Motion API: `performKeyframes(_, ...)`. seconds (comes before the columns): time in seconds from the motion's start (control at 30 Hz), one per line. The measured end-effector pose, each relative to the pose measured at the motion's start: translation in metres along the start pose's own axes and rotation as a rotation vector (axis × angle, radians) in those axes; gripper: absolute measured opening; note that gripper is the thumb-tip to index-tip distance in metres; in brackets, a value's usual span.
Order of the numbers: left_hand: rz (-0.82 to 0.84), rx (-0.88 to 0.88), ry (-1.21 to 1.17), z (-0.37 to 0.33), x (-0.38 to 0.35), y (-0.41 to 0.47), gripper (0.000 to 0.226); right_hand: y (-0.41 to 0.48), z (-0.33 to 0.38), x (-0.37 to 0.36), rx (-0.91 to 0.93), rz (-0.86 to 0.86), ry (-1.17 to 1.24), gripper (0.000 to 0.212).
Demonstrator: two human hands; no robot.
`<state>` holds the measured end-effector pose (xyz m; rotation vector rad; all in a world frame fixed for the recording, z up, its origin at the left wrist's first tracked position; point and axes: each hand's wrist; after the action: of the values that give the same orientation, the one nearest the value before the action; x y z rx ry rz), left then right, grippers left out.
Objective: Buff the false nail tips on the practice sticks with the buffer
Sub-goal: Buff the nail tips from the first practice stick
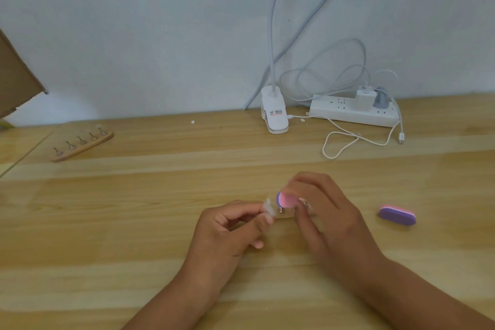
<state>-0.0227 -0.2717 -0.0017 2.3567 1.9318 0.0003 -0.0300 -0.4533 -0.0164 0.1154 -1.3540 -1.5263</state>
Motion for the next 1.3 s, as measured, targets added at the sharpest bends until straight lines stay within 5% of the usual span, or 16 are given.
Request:
performKeyframes(0.17,0.04,-0.01,0.041,-0.0009,0.0013,-0.0005,0.024,-0.0053,0.0043,-0.0016,0.139,0.08,0.085,0.028)
performKeyframes(0.3,0.013,0.005,0.0,0.0001,0.0002,-0.0002,0.02,-0.0002,-0.0001,-0.0009,0.027,-0.02,0.064,0.033)
performKeyframes(0.43,0.044,-0.008,0.034,-0.0023,0.0004,-0.002,0.023,-0.0053,0.0038,-0.002,0.146,0.071,0.115,0.029)
performKeyframes(1.3,0.039,-0.029,0.046,-0.0011,0.0017,0.0024,0.018,-0.0018,0.0033,-0.0011,0.117,0.026,0.099,0.028)
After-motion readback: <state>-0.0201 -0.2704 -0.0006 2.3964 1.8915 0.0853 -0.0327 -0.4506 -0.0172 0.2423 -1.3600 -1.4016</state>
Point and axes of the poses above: each hand's wrist, its own y-axis towards the middle knuckle, its own x-axis out of the back of the hand, z = x × y
